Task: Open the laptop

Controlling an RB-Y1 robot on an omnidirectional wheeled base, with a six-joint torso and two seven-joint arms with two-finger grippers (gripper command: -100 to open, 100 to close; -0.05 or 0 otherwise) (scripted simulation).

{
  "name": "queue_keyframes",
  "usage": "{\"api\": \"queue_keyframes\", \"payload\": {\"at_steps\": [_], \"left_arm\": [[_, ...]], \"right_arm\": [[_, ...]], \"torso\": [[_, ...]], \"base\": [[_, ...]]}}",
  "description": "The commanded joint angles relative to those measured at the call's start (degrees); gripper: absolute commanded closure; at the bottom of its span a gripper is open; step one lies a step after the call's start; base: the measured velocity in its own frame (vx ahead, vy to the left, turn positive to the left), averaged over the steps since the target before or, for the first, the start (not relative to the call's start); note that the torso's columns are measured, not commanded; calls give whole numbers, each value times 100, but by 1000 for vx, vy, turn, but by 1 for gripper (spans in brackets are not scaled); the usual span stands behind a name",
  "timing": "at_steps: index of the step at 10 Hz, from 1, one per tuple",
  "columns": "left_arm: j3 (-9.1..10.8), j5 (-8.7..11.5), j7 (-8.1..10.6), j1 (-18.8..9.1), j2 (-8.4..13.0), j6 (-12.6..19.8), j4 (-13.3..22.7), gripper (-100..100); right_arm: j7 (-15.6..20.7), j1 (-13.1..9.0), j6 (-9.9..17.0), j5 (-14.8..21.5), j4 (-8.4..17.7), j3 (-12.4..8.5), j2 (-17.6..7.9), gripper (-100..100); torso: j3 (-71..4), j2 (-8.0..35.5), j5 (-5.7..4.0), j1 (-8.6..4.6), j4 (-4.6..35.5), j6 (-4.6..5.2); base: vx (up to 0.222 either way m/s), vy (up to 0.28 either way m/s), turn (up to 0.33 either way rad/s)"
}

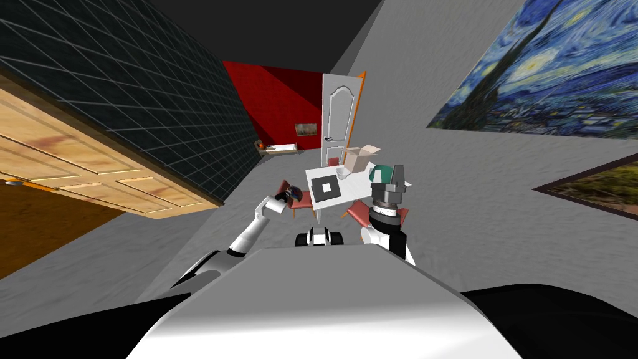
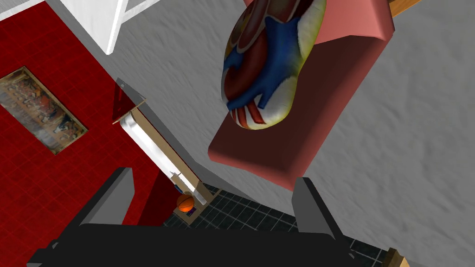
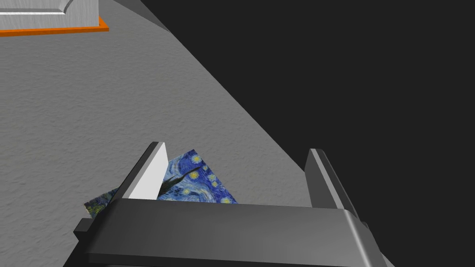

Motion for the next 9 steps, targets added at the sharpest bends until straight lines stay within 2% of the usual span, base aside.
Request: {"api": "queue_keyframes", "payload": {"at_steps": [1, 4, 9], "left_arm": [[-29, 108, 58, -47, 22, 275, -67, -100], [-240, 155, 170, -233, -40, 495, -420, -100], [-560, 184, 277, -559, -180, 635, -884, -100]], "right_arm": [[0, 0, 0, 0, 0, 0, 0, 0], [0, 1, 0, 0, -1, 2, 2, 0], [0, 0, 0, 0, 0, 2, 2, 0]], "torso": [[-1, -2, -1, -5, 0, 0], [-10, -15, -14, -47, -4, 3], [7, 11, -1, -4, 4, 0]], "base": [[57, 37, -2], [120, -93, -10], [95, -161, -15]]}}
